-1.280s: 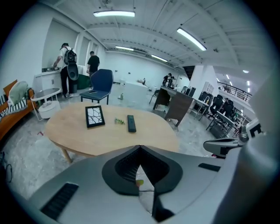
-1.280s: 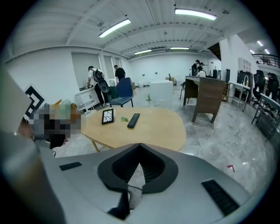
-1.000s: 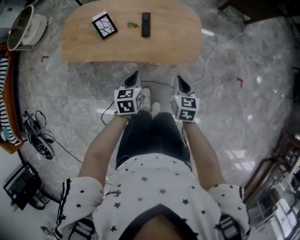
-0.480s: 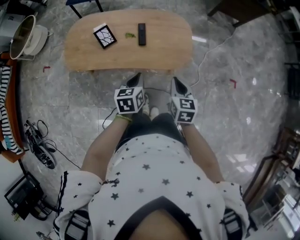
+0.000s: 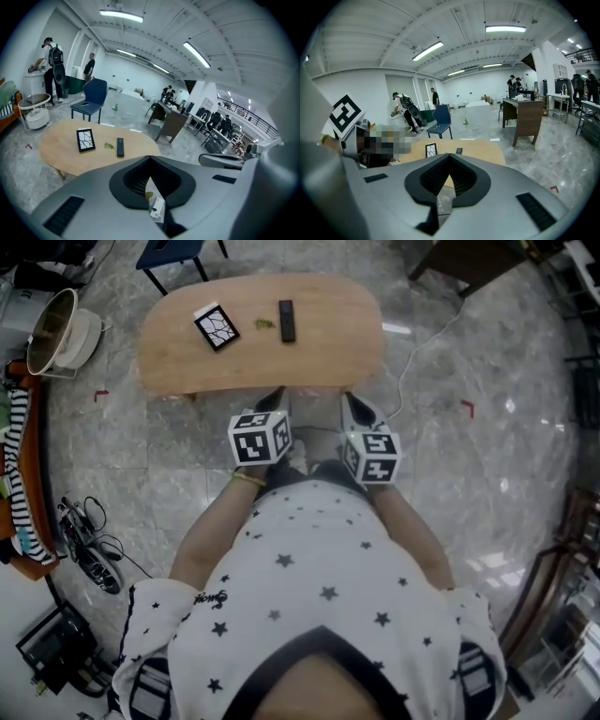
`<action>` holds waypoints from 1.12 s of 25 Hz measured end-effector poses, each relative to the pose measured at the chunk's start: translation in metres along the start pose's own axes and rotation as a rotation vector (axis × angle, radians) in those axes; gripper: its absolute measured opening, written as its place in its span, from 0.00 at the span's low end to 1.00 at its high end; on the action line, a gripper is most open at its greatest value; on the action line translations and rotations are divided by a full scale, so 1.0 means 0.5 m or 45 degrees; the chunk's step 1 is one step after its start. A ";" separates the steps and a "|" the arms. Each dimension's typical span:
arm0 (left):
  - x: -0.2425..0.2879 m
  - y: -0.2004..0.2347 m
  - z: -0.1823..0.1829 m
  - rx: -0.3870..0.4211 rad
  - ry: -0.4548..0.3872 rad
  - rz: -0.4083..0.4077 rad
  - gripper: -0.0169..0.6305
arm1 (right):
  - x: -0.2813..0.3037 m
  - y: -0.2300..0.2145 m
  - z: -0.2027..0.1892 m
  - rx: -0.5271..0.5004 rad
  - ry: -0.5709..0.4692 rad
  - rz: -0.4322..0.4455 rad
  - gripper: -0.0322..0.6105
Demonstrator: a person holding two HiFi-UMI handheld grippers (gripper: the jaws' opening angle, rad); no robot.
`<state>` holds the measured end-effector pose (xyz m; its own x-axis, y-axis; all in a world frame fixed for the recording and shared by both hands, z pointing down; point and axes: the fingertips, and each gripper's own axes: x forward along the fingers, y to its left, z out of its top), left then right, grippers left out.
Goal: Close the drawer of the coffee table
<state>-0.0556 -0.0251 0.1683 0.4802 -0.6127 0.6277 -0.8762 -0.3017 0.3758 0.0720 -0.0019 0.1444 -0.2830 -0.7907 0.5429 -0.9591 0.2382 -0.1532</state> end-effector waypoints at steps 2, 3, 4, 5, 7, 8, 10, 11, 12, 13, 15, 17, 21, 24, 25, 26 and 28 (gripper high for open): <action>-0.012 0.002 0.005 -0.015 0.000 -0.002 0.04 | -0.004 0.011 0.010 0.000 -0.013 0.007 0.06; -0.017 0.005 0.008 -0.022 0.001 -0.005 0.04 | -0.004 0.016 0.015 0.000 -0.021 0.010 0.06; -0.020 0.008 0.010 -0.024 0.003 -0.010 0.04 | -0.002 0.022 0.020 -0.001 -0.028 0.014 0.06; -0.021 0.011 0.011 -0.020 0.005 -0.015 0.04 | 0.000 0.028 0.024 -0.004 -0.034 0.018 0.06; -0.025 0.011 0.011 0.000 0.011 -0.021 0.04 | 0.002 0.040 0.030 -0.010 -0.039 0.033 0.06; -0.026 0.009 0.011 0.012 0.012 -0.024 0.04 | 0.001 0.045 0.033 -0.014 -0.041 0.041 0.06; -0.029 0.001 0.013 0.028 0.011 -0.034 0.04 | -0.003 0.052 0.039 -0.020 -0.043 0.055 0.06; -0.030 -0.002 0.014 0.032 0.012 -0.042 0.04 | -0.005 0.055 0.040 -0.024 -0.042 0.059 0.06; -0.031 -0.005 0.013 0.036 0.014 -0.049 0.04 | -0.007 0.058 0.040 -0.029 -0.040 0.060 0.06; -0.034 -0.006 0.012 0.041 0.017 -0.056 0.04 | -0.009 0.062 0.040 -0.030 -0.039 0.060 0.06; -0.038 -0.007 0.008 0.052 0.022 -0.067 0.04 | -0.011 0.068 0.041 -0.024 -0.042 0.060 0.06; -0.039 -0.007 0.005 0.060 0.024 -0.077 0.04 | -0.011 0.071 0.040 -0.014 -0.047 0.061 0.06; -0.039 -0.014 0.003 0.079 0.030 -0.094 0.04 | -0.011 0.074 0.035 0.000 -0.045 0.068 0.06; -0.042 -0.017 0.004 0.084 0.031 -0.107 0.04 | -0.012 0.078 0.036 0.000 -0.047 0.066 0.06; -0.042 -0.016 0.004 0.087 0.031 -0.108 0.04 | -0.011 0.078 0.036 0.000 -0.048 0.064 0.06; -0.042 -0.015 0.004 0.090 0.031 -0.109 0.04 | -0.011 0.077 0.035 0.002 -0.047 0.064 0.06; -0.042 -0.012 0.004 0.092 0.031 -0.109 0.04 | -0.009 0.076 0.033 0.016 -0.043 0.065 0.06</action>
<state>-0.0606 -0.0117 0.1514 0.5534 -0.5646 0.6123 -0.8322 -0.4044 0.3793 0.0366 0.0014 0.1226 -0.3319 -0.7961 0.5060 -0.9432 0.2722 -0.1903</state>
